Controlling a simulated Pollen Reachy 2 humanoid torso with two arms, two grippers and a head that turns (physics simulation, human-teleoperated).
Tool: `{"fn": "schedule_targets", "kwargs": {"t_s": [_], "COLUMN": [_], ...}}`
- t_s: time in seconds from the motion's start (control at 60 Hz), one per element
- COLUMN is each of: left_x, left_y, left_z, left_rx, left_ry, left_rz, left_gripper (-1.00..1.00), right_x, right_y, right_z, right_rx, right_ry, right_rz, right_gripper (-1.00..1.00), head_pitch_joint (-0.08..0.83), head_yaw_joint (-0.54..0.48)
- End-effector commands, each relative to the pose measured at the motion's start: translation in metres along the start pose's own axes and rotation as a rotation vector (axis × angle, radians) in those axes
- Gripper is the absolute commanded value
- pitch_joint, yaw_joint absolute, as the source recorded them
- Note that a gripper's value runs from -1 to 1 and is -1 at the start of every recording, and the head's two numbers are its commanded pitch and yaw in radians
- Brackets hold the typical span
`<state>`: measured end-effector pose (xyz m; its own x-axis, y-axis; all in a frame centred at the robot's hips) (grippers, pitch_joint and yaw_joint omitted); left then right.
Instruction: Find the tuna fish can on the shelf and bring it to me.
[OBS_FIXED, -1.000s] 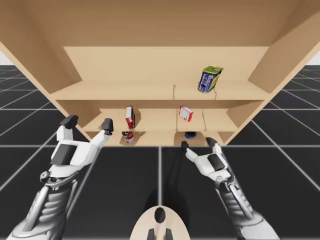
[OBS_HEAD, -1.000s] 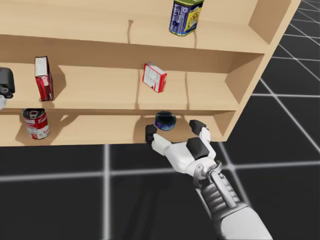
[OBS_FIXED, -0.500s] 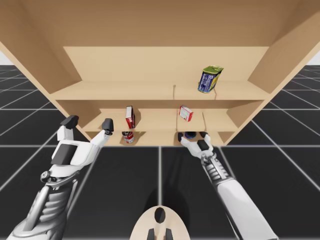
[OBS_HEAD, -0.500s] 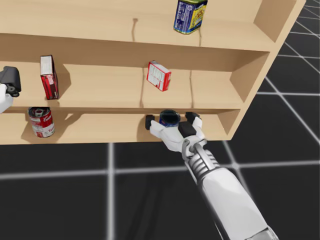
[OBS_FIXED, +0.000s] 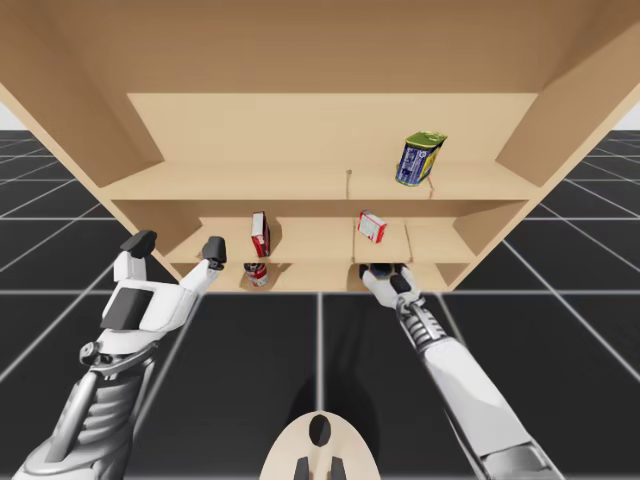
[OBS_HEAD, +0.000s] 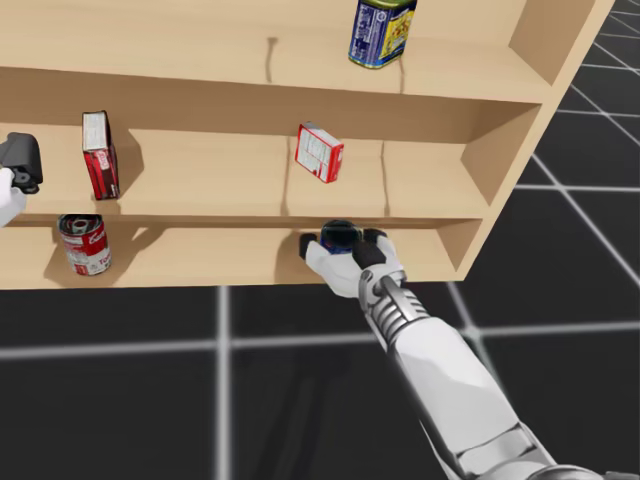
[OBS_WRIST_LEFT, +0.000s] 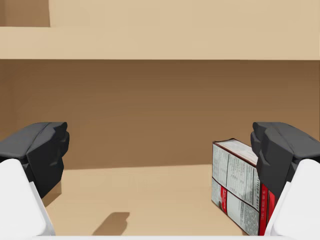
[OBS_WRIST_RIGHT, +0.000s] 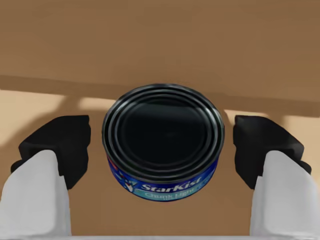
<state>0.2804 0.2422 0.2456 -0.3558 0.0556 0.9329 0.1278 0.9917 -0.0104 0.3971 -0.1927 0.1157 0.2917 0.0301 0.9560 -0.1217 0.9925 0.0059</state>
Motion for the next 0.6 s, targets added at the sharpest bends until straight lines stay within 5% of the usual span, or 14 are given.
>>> {"fn": "schedule_targets", "kwargs": {"t_s": [0.017, 0.283, 0.6], "left_x": [0.000, 0.000, 0.000], "left_y": [-0.001, -0.001, -0.001], "left_z": [0.001, 0.000, 0.000], "left_rx": [0.002, 0.004, 0.007], "left_ry": [0.000, -0.001, -0.004], "left_rz": [0.010, 0.011, 0.013], "left_gripper": [-1.00, -1.00, -1.00], "right_x": [-0.011, -0.007, 0.030], "right_y": [0.021, 0.021, 0.023], "right_z": [-0.004, 0.000, 0.044], "right_rx": [0.032, 0.030, 0.033], "right_ry": [0.028, 0.005, -0.219], "right_rz": [-0.031, -0.038, 0.007], "right_gripper": [1.00, 1.00, 1.00], "head_pitch_joint": [0.596, 0.594, 0.590], "head_yaw_joint": [-0.21, -0.21, -0.21]}}
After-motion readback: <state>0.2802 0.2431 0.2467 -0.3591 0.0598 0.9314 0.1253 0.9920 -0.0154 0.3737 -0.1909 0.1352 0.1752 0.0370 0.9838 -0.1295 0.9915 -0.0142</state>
